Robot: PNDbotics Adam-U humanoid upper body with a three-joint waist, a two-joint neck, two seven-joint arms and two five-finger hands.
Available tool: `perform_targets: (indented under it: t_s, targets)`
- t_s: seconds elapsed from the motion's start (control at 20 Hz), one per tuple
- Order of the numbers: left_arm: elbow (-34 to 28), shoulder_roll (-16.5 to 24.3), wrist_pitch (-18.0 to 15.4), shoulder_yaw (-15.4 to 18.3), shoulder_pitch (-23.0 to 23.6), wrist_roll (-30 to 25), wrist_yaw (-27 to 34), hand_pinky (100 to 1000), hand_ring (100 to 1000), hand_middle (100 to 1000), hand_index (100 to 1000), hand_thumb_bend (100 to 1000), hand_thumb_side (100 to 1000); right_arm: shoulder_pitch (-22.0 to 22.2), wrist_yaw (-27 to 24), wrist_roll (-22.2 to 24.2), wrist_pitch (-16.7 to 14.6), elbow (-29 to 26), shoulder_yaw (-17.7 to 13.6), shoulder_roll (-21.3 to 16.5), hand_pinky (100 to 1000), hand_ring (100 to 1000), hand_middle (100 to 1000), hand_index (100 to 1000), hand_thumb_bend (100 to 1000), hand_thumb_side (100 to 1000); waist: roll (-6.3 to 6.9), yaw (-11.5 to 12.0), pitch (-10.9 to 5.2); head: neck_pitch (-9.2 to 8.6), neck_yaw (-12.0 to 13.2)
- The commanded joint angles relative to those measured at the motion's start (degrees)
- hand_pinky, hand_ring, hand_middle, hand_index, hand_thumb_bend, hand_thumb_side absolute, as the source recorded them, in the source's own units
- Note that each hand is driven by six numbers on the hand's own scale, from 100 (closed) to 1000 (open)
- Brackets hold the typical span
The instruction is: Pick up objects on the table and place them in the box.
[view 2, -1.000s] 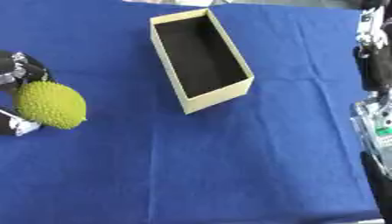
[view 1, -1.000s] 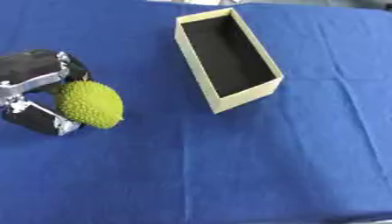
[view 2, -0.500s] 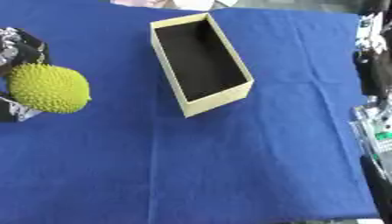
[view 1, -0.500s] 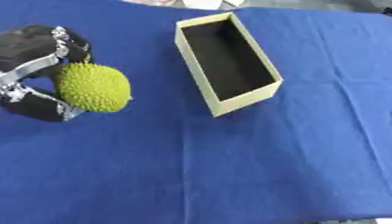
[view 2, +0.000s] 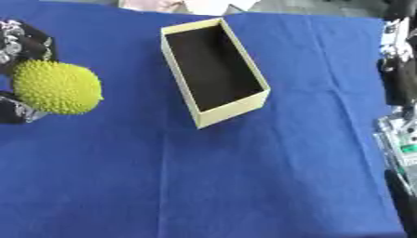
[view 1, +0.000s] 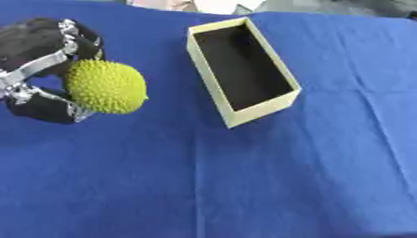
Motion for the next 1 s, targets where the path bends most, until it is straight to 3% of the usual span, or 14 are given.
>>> perform_targets:
  t_s: [0.05,0.4,0.6,0.9,1.0]
  targets:
    - [-1.2,-2.4,-1.2,1.6,-3.8,1.8,-1.5,338,438,469,502,313,100,-1.0,-0.5,0.1,-0.3,-0.9,-0.2,-2.1,827,838,666,820,100,579,0.23,-0.3,-1.31,-1.05,1.1]
    - [7.5,-11.5,-4.4,0.6,-9.8,3.0,-6.6,337,418,462,496,305,100,-1.2,-0.6,0.1,-0.4,-0.9,-0.4,-2.5,826,836,667,819,100,579,0.17,0.2,-1.13,-1.62,1.3]
    - [12.9,-16.5,-4.1,4.4,-13.3,4.2,-10.0,326,406,450,481,337,100,-3.5,-1.5,0.7,-0.7,-0.9,0.4,-1.9,826,836,667,819,100,580,-0.63,-2.4,-0.45,-2.96,3.9]
    - [21.4,-24.6,-7.4,6.7,-15.4,6.6,-15.4,336,401,430,476,356,100,-3.9,-2.1,1.1,-0.7,-0.9,0.3,-1.6,825,835,667,819,100,581,-0.93,-2.4,-0.3,-3.23,4.1]
    - [24.0,-26.8,-7.3,8.1,-16.6,7.2,-17.1,336,399,426,474,355,100,-5.2,-2.7,1.3,-1.0,-0.9,0.7,-0.7,825,835,667,818,100,581,-1.88,-3.9,0.26,-4.1,5.7]
